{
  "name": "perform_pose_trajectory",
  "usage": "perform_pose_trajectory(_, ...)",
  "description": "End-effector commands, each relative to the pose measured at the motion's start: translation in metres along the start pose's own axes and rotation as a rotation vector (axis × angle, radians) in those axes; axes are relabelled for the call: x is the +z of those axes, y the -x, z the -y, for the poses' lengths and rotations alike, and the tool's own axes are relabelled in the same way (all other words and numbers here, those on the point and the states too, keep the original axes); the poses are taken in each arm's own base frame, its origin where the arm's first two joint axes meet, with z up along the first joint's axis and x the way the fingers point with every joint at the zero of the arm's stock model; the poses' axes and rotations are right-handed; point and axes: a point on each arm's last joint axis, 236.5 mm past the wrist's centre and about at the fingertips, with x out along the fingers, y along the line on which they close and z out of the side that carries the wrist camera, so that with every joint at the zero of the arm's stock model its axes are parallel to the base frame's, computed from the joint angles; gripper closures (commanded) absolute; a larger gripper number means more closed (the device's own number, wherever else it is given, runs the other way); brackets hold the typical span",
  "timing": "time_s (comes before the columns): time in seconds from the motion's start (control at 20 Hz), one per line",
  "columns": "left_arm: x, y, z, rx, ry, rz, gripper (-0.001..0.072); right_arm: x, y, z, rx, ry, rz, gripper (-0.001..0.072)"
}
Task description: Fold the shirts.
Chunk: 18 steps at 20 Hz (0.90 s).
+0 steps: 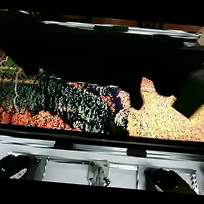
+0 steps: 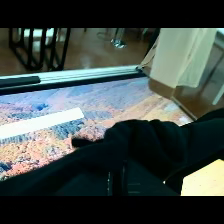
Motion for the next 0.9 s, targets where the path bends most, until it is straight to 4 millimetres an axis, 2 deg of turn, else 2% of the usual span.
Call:
perform_pose_trajectory(0.0,-0.016,0.019,0.004,-0.006,0.003,-0.064,0.0672,-0.013,0.015,0.002,-0.016,-0.036,-0.068,0.0641)
perform_pose_trajectory(0.1,-0.043,0.0,-0.017,0.065,-0.013,-0.154,0.0672,-0.052,-0.004,0.016,-0.074,-0.034,-0.239,0.0641)
perform_pose_trajectory(0.2,-0.078,-0.028,-0.056,0.187,-0.056,-0.257,0.0672,-0.1,-0.029,0.035,-0.155,-0.033,-0.454,0.0641)
perform_pose_trajectory(0.3,-0.125,-0.06,-0.099,0.31,-0.102,-0.396,0.0672,-0.145,-0.058,0.062,-0.273,-0.036,-0.646,0.0641)
perform_pose_trajectory(0.4,-0.184,-0.094,-0.139,0.389,-0.066,-0.562,0.0672,-0.181,-0.098,0.095,-0.39,0.007,-0.773,0.0641)
perform_pose_trajectory(0.5,-0.239,-0.124,-0.177,0.465,0.02,-0.701,0.0672,-0.221,-0.148,0.127,-0.481,0.066,-0.861,0.0641)
perform_pose_trajectory(0.55,-0.261,-0.141,-0.189,0.49,0.095,-0.737,0.0671,-0.248,-0.176,0.138,-0.495,0.086,-0.907,0.0641)
perform_pose_trajectory(0.6,-0.286,-0.163,-0.192,0.469,0.164,-0.768,0.0671,-0.279,-0.202,0.146,-0.497,0.097,-0.952,0.064)
perform_pose_trajectory(0.7,-0.335,-0.196,-0.186,0.414,0.279,-0.838,0.0671,-0.337,-0.231,0.159,-0.499,0.101,-1.056,0.064)
perform_pose_trajectory(0.8,-0.373,-0.213,-0.174,0.37,0.401,-0.908,0.0664,-0.39,-0.236,0.16,-0.49,0.065,-1.187,0.064)
perform_pose_trajectory(0.85,-0.386,-0.217,-0.169,0.354,0.445,-0.939,0.0615,-0.403,-0.234,0.158,-0.484,0.047,-1.227,0.0619)
